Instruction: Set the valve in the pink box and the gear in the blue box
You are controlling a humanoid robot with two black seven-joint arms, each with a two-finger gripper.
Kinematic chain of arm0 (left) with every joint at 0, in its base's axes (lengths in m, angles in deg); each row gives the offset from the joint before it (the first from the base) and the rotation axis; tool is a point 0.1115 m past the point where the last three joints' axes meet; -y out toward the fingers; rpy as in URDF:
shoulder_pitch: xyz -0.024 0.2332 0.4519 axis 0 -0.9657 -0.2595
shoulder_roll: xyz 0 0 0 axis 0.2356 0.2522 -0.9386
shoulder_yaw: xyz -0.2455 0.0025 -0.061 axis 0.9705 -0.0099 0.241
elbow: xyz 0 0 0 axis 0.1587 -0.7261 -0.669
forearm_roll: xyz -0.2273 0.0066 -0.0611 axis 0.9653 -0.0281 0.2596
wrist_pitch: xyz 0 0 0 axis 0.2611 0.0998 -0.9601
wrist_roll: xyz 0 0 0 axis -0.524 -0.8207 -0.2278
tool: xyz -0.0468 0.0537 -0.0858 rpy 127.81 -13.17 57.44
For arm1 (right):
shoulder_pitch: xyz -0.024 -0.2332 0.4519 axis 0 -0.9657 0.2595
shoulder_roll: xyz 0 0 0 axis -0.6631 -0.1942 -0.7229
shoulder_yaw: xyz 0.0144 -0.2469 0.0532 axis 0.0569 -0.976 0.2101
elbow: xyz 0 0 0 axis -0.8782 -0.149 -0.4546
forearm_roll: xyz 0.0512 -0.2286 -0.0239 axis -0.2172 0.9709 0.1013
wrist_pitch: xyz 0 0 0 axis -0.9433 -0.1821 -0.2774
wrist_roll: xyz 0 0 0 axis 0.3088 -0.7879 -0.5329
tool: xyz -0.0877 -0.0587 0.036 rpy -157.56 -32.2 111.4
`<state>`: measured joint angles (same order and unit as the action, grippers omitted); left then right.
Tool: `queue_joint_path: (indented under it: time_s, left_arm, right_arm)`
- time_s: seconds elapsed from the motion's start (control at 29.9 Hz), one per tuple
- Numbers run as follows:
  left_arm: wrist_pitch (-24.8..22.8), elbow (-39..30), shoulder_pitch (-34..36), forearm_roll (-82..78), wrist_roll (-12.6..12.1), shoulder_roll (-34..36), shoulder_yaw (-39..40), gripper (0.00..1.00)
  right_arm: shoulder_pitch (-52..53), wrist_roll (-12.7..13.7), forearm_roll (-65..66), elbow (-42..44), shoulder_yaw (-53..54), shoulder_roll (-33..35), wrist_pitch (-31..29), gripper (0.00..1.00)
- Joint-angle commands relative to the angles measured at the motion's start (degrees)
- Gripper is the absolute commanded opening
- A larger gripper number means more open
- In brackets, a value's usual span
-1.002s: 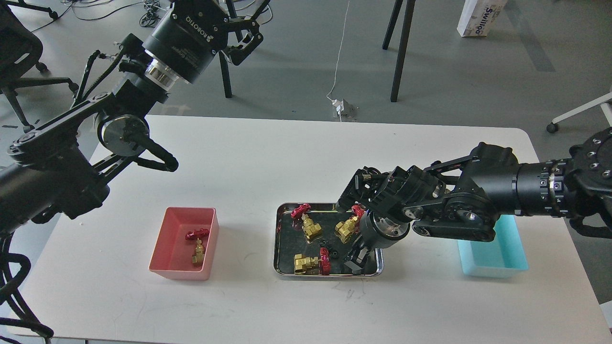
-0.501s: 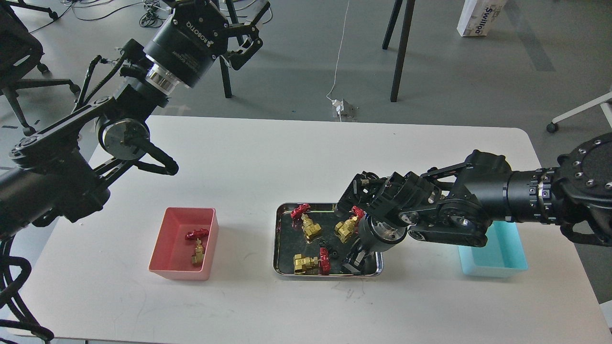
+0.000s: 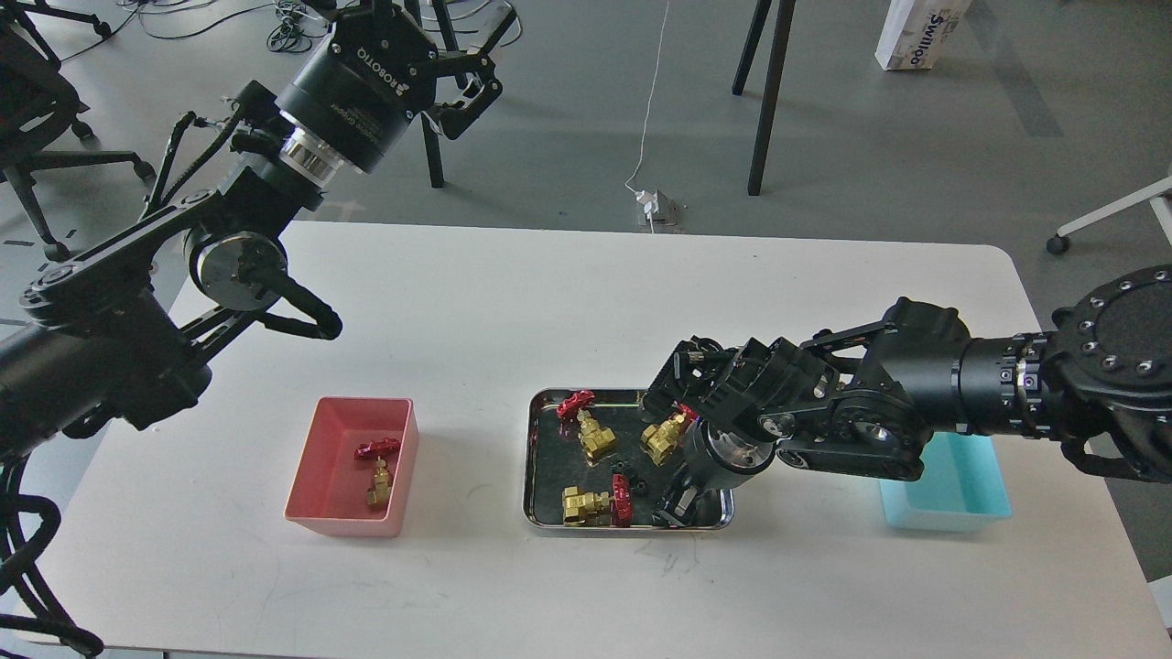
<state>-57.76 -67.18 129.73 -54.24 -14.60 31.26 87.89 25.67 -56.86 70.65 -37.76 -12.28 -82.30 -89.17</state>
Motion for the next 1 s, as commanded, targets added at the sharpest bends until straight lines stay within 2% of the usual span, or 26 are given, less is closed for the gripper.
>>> queue_joint_path:
  time_s: [0.0, 0.2, 0.67, 0.97]
  left_arm:
    - [0.0, 0.0, -0.1, 0.0, 0.0, 0.0, 0.0, 0.99]
    - [0.0, 0.1, -0.1, 0.0, 0.0, 0.0, 0.0, 0.99]
    - [0.0, 0.1, -0.4, 0.0, 0.0, -0.1, 0.0, 0.99]
    - [0.0, 0.1, -1.1, 0.0, 0.0, -0.1, 0.0, 0.99]
  right_arm:
    - [-0.7, 0.0, 0.0, 0.9, 0.0, 0.0, 0.1, 0.47]
    - [-1.4, 0.0, 0.1, 1.2, 0.0, -0.1, 1.8, 0.46]
    - [-0.6, -0.2, 0.0, 1.0, 0.0, -1.3, 1.9, 0.31]
    - [0.1, -0.2, 0.0, 0.4, -0.4, -1.0, 1.8, 0.28]
